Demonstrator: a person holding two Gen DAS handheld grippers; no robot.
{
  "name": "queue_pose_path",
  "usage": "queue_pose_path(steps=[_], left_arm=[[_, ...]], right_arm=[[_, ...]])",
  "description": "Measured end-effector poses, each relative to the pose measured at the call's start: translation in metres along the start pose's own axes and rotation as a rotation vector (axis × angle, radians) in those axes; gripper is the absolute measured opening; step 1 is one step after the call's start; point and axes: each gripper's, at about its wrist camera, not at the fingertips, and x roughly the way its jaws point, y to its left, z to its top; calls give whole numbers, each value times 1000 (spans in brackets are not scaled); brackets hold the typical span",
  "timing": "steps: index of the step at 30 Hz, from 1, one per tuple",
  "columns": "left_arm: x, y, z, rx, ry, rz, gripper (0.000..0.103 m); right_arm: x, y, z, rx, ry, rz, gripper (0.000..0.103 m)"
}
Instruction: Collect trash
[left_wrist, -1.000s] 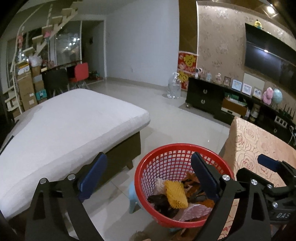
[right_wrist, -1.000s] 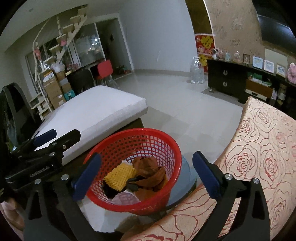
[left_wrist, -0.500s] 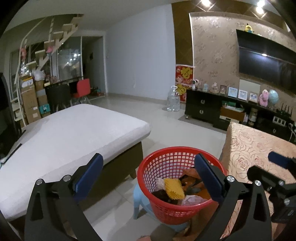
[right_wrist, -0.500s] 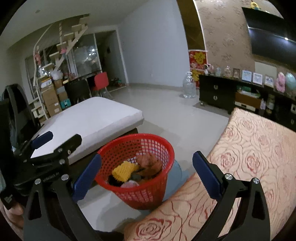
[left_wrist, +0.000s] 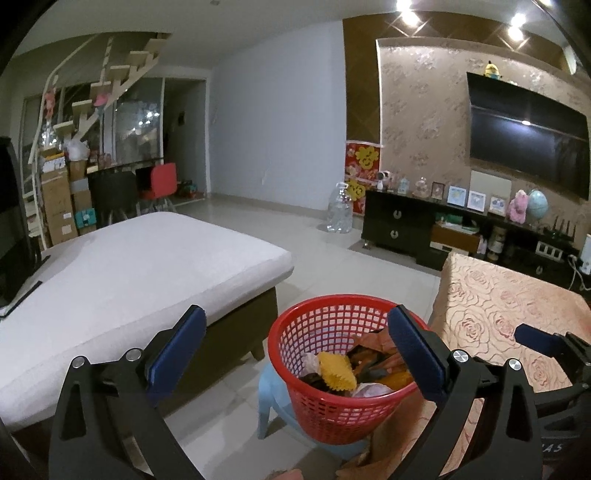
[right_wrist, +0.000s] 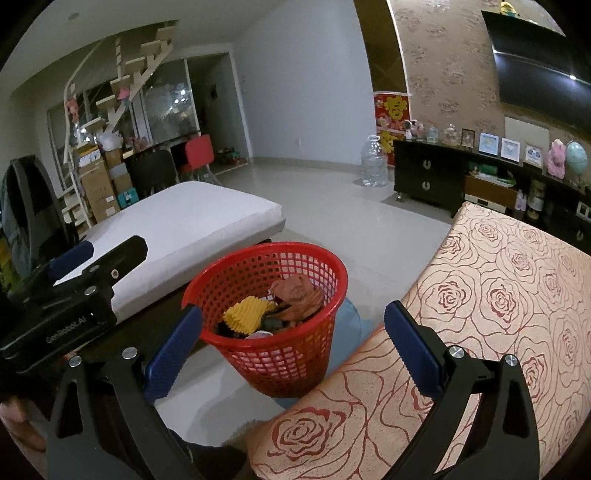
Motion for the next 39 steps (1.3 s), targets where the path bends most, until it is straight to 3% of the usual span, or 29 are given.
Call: queue_pose_path(steps=[39], left_arm=[[1, -5, -3, -24, -7, -3, 95]], right_arm=[[3, -2, 0, -7, -2, -25, 96]])
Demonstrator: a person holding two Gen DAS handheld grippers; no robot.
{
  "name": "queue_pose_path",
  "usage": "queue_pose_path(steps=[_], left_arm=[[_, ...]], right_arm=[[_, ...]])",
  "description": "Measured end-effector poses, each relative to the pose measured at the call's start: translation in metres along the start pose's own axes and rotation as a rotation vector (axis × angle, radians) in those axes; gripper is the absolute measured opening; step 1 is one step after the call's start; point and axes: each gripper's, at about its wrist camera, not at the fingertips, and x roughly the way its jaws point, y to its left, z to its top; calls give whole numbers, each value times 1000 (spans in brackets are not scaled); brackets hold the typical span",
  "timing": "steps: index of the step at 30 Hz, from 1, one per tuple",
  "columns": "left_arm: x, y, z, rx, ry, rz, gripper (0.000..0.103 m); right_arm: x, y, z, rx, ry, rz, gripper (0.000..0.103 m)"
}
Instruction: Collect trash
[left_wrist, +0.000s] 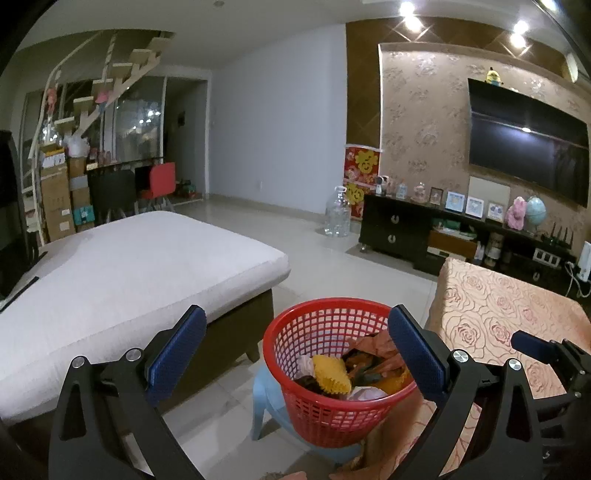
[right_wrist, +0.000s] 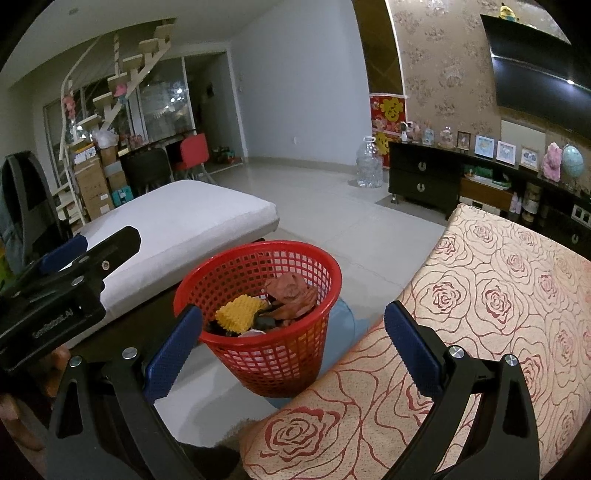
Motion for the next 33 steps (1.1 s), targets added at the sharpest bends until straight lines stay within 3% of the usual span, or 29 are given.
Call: queue_pose_path(steps=[33], left_arm=[[1, -3, 2, 17, 18, 1, 95]], right_arm=[[0, 1, -1, -1, 0, 0, 96]])
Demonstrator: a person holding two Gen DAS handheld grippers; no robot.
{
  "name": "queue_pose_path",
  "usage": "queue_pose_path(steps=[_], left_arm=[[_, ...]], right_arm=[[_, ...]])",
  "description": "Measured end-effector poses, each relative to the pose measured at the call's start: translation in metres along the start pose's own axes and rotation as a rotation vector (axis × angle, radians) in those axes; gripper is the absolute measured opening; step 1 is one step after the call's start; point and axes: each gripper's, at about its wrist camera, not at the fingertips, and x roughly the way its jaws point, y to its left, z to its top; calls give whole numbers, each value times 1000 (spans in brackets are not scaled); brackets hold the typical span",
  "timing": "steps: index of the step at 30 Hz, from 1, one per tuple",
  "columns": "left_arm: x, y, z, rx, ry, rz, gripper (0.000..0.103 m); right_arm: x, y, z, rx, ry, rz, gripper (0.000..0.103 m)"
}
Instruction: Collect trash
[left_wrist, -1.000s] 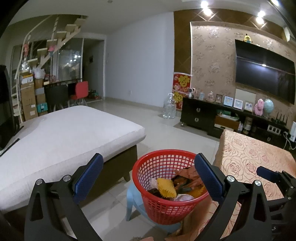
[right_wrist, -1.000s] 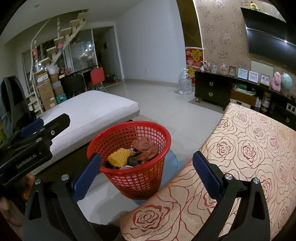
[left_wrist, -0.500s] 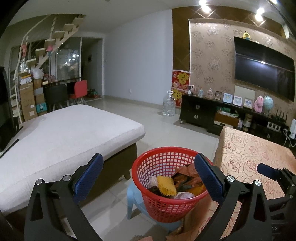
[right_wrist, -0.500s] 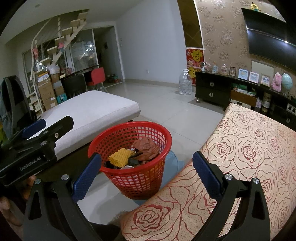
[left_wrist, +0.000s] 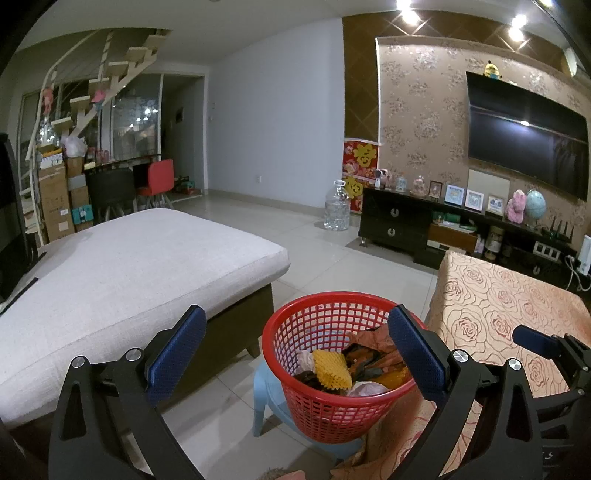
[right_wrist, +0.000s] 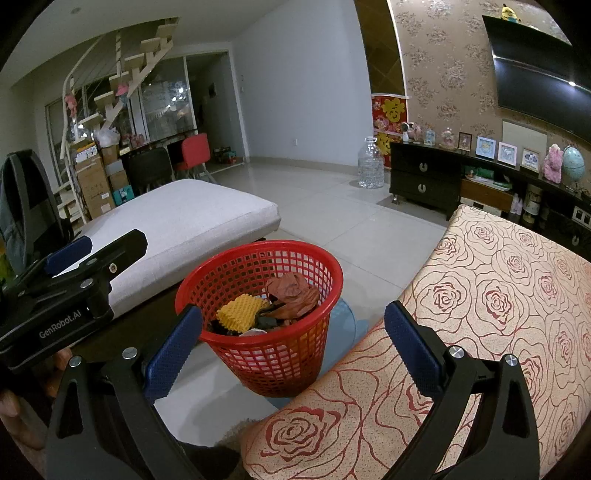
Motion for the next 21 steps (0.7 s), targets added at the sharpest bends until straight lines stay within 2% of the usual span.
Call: queue_pose_path(steps=[21], left_arm=[[-3, -1, -5, 3, -15, 13, 95]], right_arm=[[0, 2, 0, -4, 0, 0, 96]])
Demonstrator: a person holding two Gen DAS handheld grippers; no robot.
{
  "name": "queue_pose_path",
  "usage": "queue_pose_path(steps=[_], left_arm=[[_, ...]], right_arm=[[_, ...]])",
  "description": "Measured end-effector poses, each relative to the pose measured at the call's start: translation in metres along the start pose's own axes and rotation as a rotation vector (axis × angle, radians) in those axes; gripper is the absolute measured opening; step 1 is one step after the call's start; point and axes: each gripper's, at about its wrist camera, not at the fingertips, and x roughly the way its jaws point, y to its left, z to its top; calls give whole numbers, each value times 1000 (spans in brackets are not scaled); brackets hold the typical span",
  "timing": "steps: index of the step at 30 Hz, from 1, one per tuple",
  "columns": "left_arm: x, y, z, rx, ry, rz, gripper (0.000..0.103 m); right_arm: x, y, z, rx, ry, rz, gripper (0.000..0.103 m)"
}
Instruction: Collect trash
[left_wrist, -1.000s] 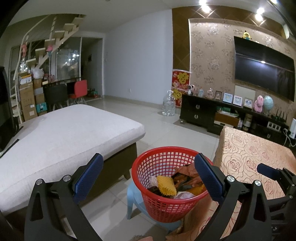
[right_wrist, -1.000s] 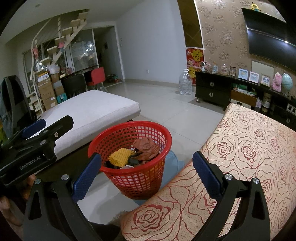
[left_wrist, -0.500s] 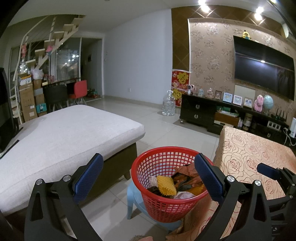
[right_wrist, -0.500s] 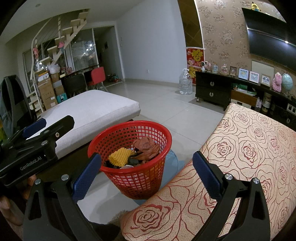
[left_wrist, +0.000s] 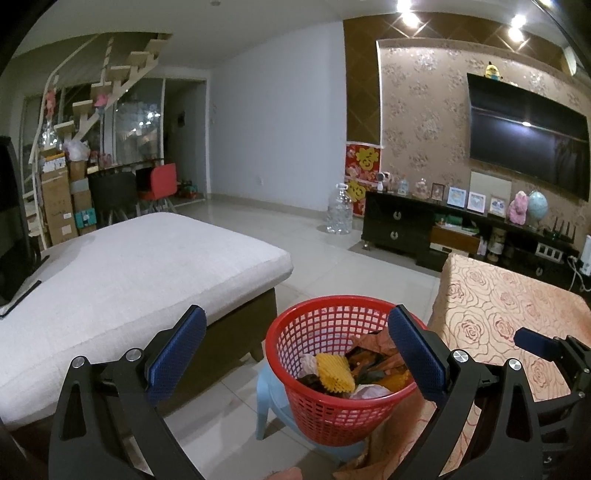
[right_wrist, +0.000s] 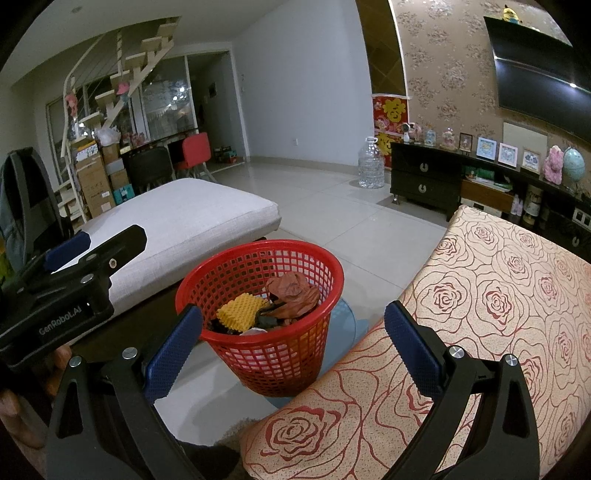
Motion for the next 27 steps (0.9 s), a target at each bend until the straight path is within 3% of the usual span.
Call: queue_pose_path(steps=[27], left_arm=[[-1, 2, 2, 8, 0, -18, 95]], right_arm=[[-4, -7, -4, 4, 6, -11, 96]])
